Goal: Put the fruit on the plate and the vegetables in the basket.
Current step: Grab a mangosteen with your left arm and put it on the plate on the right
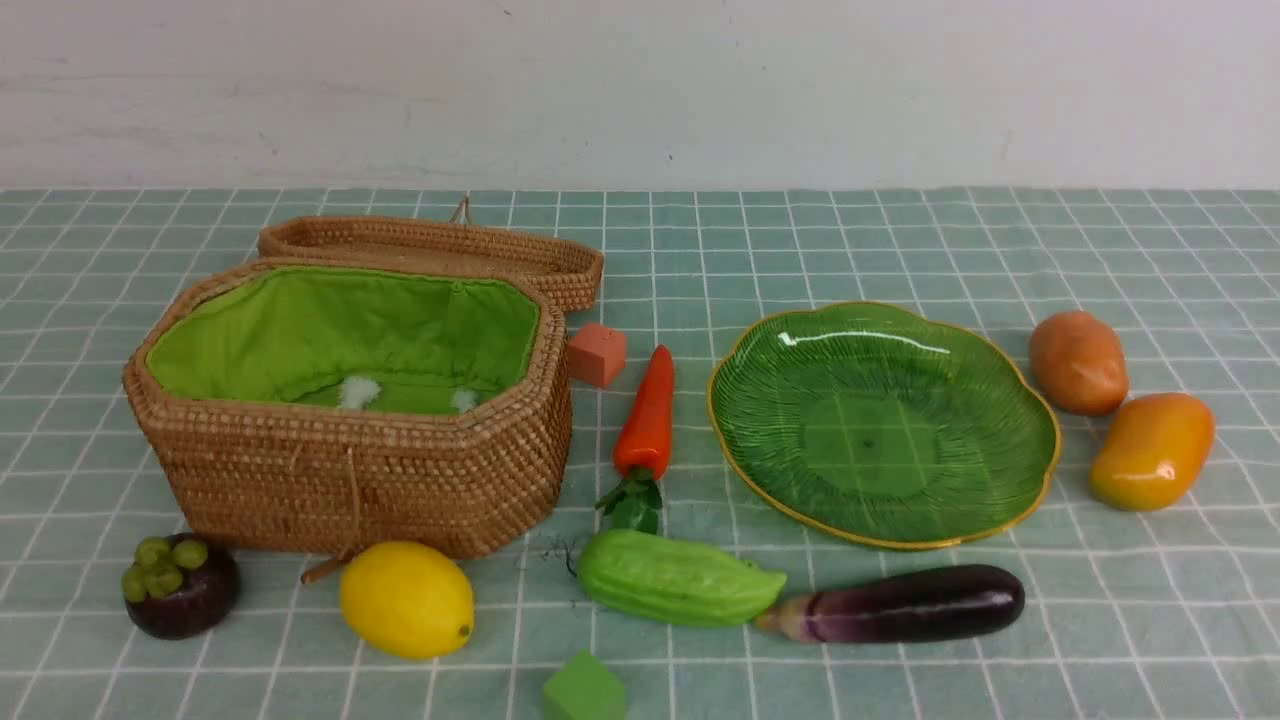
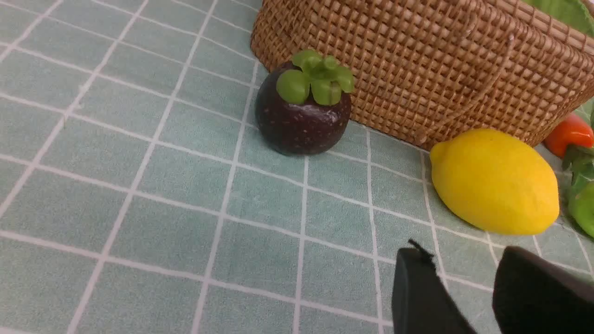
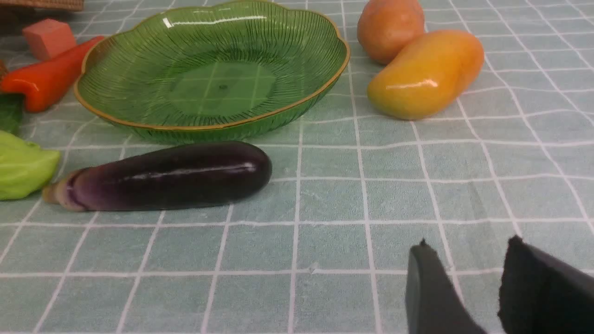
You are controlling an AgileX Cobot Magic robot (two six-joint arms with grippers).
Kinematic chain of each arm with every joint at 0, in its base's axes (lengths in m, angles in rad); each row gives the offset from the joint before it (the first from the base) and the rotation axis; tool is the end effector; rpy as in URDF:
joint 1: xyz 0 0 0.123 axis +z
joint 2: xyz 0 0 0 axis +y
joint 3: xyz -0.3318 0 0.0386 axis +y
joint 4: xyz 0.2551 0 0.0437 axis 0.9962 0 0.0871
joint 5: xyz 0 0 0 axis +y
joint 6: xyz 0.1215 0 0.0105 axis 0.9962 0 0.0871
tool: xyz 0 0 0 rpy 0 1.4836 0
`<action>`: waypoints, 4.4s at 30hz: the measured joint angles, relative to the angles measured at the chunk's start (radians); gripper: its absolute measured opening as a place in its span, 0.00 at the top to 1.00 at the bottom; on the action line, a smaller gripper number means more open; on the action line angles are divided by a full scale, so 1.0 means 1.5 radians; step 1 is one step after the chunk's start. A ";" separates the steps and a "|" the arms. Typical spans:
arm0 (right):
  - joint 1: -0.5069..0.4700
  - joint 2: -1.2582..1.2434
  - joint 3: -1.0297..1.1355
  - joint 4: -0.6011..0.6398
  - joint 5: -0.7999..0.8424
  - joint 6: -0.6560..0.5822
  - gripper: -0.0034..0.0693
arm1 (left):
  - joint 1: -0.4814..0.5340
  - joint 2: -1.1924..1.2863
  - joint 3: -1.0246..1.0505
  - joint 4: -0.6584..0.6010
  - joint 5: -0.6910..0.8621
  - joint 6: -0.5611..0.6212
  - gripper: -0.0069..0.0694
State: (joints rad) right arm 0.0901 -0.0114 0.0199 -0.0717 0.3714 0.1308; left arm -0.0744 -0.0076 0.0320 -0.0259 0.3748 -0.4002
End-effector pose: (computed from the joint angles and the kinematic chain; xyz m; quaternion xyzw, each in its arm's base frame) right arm 0.0401 0.0004 0.1642 -0.0027 0.8024 0.0355 0.5958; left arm 0.0398 -0.0041 0.1590 -0.1380 0.7965 -0.1490 0.5695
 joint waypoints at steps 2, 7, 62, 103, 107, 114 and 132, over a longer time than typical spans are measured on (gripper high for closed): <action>0.000 0.000 0.000 0.000 0.000 0.000 0.62 | 0.000 0.000 0.000 0.000 0.000 0.000 0.60; 0.000 0.000 0.000 0.000 0.000 0.000 0.62 | 0.000 0.000 0.000 0.000 0.000 0.000 0.60; 0.001 0.007 -0.021 0.007 -0.215 0.366 0.71 | 0.000 0.358 -0.365 -0.225 0.226 0.250 0.93; 0.370 0.440 -0.682 0.062 0.466 -0.071 0.93 | 0.097 0.852 -0.539 -0.019 0.147 0.339 0.25; 0.370 0.440 -0.682 0.122 0.422 -0.135 0.93 | 0.097 0.870 -0.539 -0.014 0.120 0.366 0.05; 0.370 0.440 -0.682 0.314 0.388 -0.336 0.93 | 0.097 0.835 -0.531 -0.083 0.124 0.461 0.09; 0.370 0.438 -0.682 0.424 0.417 -0.452 0.92 | 0.097 0.825 -0.360 -0.163 -0.190 0.527 0.15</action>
State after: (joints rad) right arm 0.6455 0.6454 -1.0032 0.5637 0.9963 -0.5475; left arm 0.0712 1.2305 -0.5086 -0.2710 0.0898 0.3902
